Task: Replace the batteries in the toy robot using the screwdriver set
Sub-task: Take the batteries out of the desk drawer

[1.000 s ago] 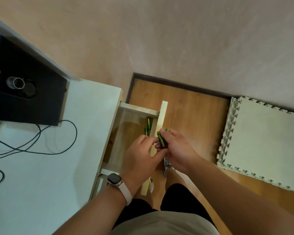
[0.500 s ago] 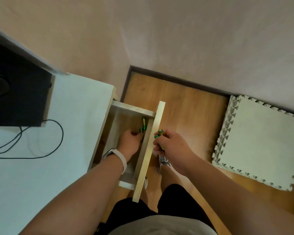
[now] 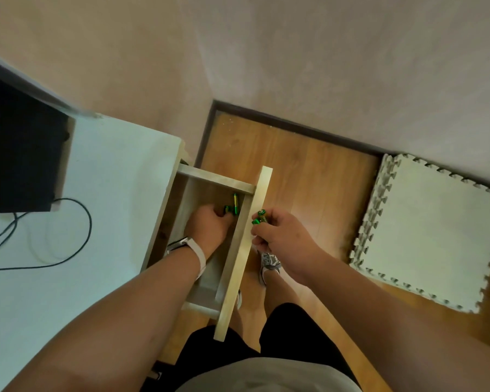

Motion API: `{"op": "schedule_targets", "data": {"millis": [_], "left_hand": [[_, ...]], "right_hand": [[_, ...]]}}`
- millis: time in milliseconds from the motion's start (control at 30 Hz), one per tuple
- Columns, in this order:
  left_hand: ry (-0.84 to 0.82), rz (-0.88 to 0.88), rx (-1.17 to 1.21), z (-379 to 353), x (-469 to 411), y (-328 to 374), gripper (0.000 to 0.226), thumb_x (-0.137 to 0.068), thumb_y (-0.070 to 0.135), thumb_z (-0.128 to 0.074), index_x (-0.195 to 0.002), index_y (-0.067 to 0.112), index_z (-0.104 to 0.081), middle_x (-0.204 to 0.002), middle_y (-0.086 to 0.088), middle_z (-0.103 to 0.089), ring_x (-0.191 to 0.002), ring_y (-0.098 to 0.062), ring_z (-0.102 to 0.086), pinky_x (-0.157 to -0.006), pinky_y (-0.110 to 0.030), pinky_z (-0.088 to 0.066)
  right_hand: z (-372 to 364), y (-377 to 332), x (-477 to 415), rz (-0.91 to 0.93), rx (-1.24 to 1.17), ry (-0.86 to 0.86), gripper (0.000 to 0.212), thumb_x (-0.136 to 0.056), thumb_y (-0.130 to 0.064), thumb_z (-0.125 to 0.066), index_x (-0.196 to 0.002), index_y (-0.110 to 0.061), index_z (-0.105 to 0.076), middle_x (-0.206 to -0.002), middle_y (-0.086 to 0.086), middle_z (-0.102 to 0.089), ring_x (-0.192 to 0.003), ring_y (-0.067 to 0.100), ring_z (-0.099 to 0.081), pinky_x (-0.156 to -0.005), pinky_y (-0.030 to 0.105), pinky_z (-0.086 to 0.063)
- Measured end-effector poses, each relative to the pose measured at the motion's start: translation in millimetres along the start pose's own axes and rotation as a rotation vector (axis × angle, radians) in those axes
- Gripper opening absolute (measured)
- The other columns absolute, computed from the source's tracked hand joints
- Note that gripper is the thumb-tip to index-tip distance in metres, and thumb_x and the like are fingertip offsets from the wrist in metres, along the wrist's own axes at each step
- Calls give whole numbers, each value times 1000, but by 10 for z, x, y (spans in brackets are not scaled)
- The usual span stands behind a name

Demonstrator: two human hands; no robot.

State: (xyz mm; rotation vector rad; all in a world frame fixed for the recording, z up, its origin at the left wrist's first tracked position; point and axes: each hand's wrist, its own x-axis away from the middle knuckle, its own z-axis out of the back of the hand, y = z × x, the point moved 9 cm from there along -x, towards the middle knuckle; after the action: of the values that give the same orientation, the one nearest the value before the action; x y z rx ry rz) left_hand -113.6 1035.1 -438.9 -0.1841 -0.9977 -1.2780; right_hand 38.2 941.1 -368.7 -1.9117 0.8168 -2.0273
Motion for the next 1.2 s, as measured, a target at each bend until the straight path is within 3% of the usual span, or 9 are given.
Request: {"op": "schedule_targets", "data": {"millis": [200, 467, 633, 800, 967, 1067, 1200], "left_hand": [[30, -8, 178, 44, -74, 137, 12, -93, 29, -66, -100, 19, -64, -86, 3, -62, -81, -16, -58, -71, -29, -45], [-38, 30, 209, -86, -157, 296, 16, -94, 22, -64, -83, 10, -69, -70, -1, -63, -68, -17, -59, -58, -24, -38], [-98, 78, 221, -119, -166, 276, 15, -96, 24, -63, -89, 11, -67, -78, -3, -64, -79, -23, -61, -73, -32, -45], [-214, 104, 267, -187, -110, 182, 29, -98, 32, -62, -119, 12, -66, -105, -5, -70, -97, -23, -64, -86, -38, -52], [-243, 85, 331, -198, -10, 159, 28, -98, 32, -61, -118, 14, -68, -105, -5, -72, -99, -23, -67, -96, -49, -54], [-250, 68, 352, -159, 134, 149, 30, -99, 30, -61, -123, 15, -66, -112, -4, -71, -103, -21, -66, -96, -43, -53], [-226, 45, 357, -85, 376, 92, 31, -99, 26, -61, -128, 15, -64, -114, 1, -68, -97, -11, -61, -74, -22, -47]], "right_hand": [[-16, 25, -21, -11, -14, -7, 21, -89, -16, -62, -109, -22, -62, -92, 6, -67, -82, 17, -66, -88, 43, -57], [2, 50, -18, -21, -6, -3, 20, -89, -18, -61, -109, -23, -62, -89, 5, -69, -73, 10, -64, -77, 29, -57], [20, 69, 8, -43, -14, 2, 19, -89, -18, -61, -108, -23, -63, -89, 5, -69, -72, 10, -64, -74, 27, -55], [74, 33, 59, -52, -48, -3, 15, -90, -13, -59, -103, -21, -64, -80, 2, -68, -61, 6, -60, -64, 22, -49], [121, 24, 91, -46, -81, 18, 15, -90, -10, -59, -101, -19, -64, -73, 3, -67, -60, 11, -60, -65, 24, -50], [129, 20, 131, -43, -79, 34, 15, -90, -11, -59, -102, -19, -65, -73, 4, -66, -64, 15, -60, -70, 30, -53], [123, -15, 204, -27, -50, 62, 16, -90, -13, -60, -103, -21, -65, -74, 2, -66, -67, 14, -61, -71, 29, -55]]}}
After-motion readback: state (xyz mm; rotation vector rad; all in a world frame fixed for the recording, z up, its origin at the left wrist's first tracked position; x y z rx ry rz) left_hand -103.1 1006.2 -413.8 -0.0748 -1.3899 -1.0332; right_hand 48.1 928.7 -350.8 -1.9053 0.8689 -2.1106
